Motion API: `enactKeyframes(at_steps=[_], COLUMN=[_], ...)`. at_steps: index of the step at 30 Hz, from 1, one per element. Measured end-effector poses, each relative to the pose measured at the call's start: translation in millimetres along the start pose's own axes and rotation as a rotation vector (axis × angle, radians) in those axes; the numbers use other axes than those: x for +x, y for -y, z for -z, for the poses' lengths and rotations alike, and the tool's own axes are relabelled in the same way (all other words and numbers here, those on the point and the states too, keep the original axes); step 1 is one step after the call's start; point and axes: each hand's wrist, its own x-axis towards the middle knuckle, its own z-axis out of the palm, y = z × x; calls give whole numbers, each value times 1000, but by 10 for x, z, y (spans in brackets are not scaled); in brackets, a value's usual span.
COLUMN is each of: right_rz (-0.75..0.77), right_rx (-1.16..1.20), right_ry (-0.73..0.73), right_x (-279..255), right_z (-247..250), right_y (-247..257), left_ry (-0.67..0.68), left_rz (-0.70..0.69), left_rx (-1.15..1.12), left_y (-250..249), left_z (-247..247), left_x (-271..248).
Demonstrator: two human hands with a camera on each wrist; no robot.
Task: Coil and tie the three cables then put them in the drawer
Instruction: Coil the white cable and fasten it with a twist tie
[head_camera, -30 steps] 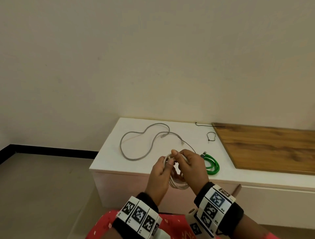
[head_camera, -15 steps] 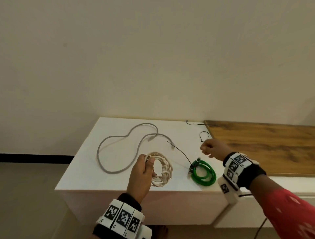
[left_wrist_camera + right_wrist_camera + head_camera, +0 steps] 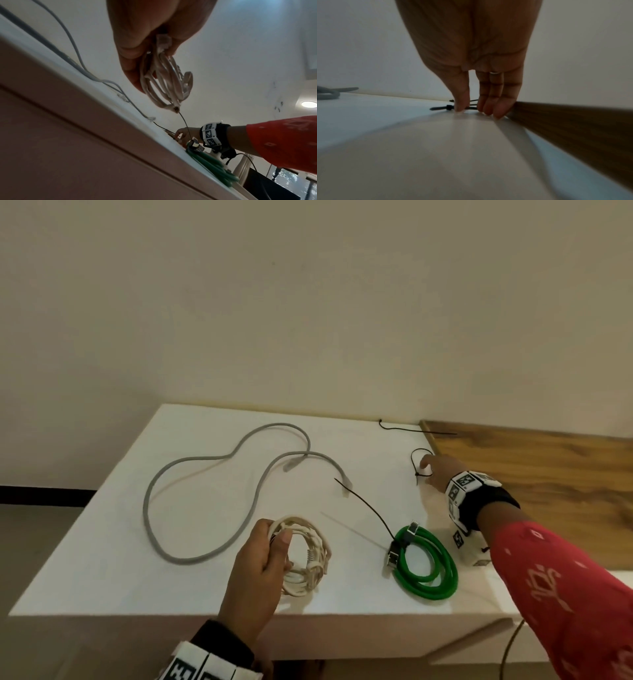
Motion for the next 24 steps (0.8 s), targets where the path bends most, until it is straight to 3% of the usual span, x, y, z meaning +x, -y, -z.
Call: enactKeyframes(at_steps=[5, 10, 18, 24], right_rz=[7, 75, 409, 505], right_rx=[-46, 155, 566, 1089], right_ry=[55, -55, -125, 147], right_x=[8, -285, -1631, -2629], right_z=[55, 194, 770, 903], right_y=[70, 105, 401, 716], left_ry=[5, 2, -23, -6], left_rz=[3, 29, 13, -56], left_rx=[25, 18, 44, -3], left_y=[28, -36, -371, -744], left_z=[1, 3, 102, 276], left_x=[21, -37, -327, -646])
